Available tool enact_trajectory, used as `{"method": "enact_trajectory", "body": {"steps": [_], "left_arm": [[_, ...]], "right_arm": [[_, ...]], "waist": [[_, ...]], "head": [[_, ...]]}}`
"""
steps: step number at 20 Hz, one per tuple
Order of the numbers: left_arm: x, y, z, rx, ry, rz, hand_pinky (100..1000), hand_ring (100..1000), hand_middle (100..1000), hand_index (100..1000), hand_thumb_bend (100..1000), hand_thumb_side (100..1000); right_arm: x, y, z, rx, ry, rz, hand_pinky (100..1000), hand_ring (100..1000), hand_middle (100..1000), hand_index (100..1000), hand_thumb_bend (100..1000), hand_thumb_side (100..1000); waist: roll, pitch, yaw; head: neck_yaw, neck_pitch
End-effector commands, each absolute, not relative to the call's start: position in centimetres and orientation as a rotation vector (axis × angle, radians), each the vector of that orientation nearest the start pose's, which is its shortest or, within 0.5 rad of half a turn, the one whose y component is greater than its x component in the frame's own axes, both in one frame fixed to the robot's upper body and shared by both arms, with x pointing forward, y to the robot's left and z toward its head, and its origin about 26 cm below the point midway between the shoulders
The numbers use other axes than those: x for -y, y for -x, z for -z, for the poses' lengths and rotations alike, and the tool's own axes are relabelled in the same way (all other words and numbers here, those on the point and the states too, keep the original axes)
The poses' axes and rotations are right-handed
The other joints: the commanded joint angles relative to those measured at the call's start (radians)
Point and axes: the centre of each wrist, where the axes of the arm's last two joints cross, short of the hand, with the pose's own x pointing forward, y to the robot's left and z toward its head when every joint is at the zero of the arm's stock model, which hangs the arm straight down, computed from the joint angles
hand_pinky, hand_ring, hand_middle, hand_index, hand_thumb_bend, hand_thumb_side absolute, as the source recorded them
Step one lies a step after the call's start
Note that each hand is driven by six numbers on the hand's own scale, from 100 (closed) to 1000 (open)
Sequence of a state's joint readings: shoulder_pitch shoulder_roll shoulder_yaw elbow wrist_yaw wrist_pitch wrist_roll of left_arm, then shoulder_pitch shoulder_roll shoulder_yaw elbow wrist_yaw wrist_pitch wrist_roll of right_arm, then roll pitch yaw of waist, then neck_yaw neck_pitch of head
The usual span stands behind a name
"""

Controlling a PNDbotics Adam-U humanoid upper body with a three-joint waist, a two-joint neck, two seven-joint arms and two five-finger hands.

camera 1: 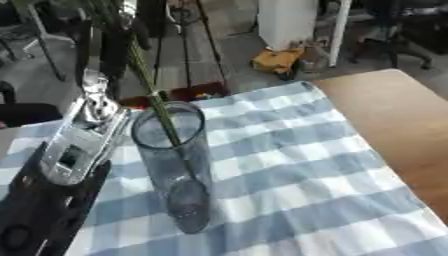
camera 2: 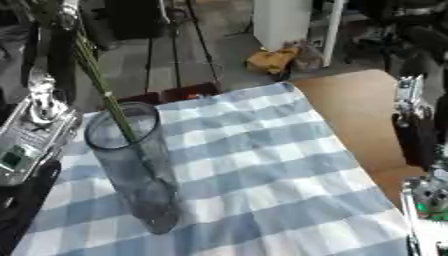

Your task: Arrange flowers into the vase.

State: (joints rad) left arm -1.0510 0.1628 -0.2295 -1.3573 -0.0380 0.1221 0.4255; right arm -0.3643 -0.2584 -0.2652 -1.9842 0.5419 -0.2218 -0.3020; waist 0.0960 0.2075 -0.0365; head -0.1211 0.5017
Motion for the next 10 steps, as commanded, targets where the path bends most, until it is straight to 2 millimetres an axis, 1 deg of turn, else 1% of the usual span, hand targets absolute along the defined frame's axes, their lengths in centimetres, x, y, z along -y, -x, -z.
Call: {"method": "enact_trajectory", "body": {"steps": [1,6,8,9,10], "left_arm": [[-10.99,-41.78,-30.69,2.343,-0.262,0.201,110,344,350,309,324,902],[-11.49,-41.98,-30.44,2.342,-0.327,0.235,127,370,385,349,307,899],[-11.62,-42.06,-30.29,2.332,-0.337,0.246,144,392,408,370,289,900],[-11.67,-42.09,-30.21,2.326,-0.340,0.251,168,416,431,387,272,899],[-11.72,-42.14,-30.11,2.318,-0.343,0.258,173,421,434,387,265,899]], "right_arm": [[31.26,-29.82,-23.31,-3.211,-1.395,0.136,857,825,572,812,100,907],[31.29,-29.81,-23.31,-3.209,-1.400,0.131,857,825,572,812,100,907],[31.31,-29.81,-23.31,-3.208,-1.401,0.129,857,825,572,812,100,907],[31.31,-29.81,-23.31,-3.208,-1.402,0.127,857,825,572,812,100,907],[31.32,-29.80,-23.31,-3.208,-1.402,0.125,857,825,572,812,100,907]], "waist": [[-0.006,-0.015,0.002],[-0.006,-0.016,0.003],[-0.007,-0.016,0.003],[-0.007,-0.017,0.003],[-0.007,-0.017,0.003]], "head": [[-0.002,0.005],[-0.004,0.001],[-0.005,0.000],[-0.006,0.000],[-0.006,-0.001]]}}
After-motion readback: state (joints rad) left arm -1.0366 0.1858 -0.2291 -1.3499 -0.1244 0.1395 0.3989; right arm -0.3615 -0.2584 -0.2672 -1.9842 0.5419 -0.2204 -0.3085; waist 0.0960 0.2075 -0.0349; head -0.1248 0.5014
